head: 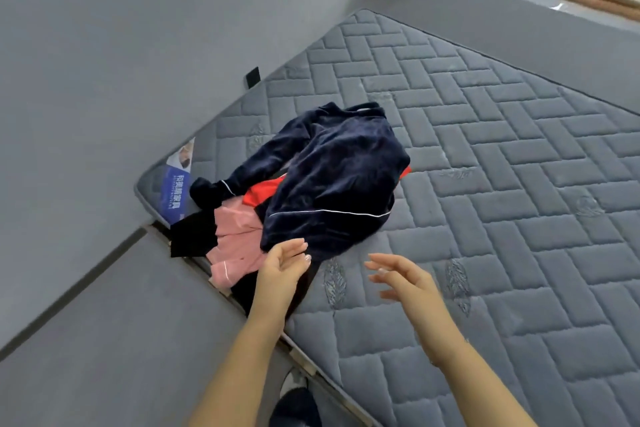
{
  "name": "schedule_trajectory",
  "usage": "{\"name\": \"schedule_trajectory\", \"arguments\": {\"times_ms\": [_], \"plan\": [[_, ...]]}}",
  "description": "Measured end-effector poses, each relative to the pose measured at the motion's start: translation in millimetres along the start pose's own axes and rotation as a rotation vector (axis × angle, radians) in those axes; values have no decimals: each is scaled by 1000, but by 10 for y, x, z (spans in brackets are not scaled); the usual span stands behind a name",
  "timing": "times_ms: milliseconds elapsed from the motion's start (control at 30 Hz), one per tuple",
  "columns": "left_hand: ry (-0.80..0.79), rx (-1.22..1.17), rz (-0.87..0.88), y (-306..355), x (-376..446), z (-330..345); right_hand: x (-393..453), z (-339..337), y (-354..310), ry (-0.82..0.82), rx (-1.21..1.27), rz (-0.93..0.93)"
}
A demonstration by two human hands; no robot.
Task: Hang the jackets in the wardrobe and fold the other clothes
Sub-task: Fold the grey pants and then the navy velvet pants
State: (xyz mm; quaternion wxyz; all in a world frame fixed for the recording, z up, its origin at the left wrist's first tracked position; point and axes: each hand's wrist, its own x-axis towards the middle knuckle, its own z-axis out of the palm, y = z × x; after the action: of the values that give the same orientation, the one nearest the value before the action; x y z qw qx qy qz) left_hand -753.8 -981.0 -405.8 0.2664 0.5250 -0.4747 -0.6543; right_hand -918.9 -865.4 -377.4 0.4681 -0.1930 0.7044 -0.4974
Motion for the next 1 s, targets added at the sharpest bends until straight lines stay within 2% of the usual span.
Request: {"name": "schedule_trajectory", "arguments": {"times_ms": [100, 267, 500, 633, 733, 867, 933, 1000], "plan": [[88, 76, -38, -231, 894, -135, 566, 240, 185, 61, 77, 64], [218, 380, -20, -742, 2125, -204, 1369, 504, 752, 94, 113, 136], [149, 681, 50, -1379, 2684, 17, 1704, 546, 1533, 148, 156, 222], [-53, 654, 150, -1354, 2459, 190, 1526, 359, 1849, 199, 167, 232], [-268, 522, 119, -1210, 2073, 457, 1385, 138, 1986, 282, 233, 243], [-551, 541, 69, -1216, 1442, 970, 1268, -281, 2044, 342, 571, 436], [-641, 463, 8, -1286, 1132, 1247, 1207, -521, 2035, 263, 734, 520], [-712, 342, -87, -1398, 815, 1514, 1105, -759, 2031, 99, 872, 552]]}}
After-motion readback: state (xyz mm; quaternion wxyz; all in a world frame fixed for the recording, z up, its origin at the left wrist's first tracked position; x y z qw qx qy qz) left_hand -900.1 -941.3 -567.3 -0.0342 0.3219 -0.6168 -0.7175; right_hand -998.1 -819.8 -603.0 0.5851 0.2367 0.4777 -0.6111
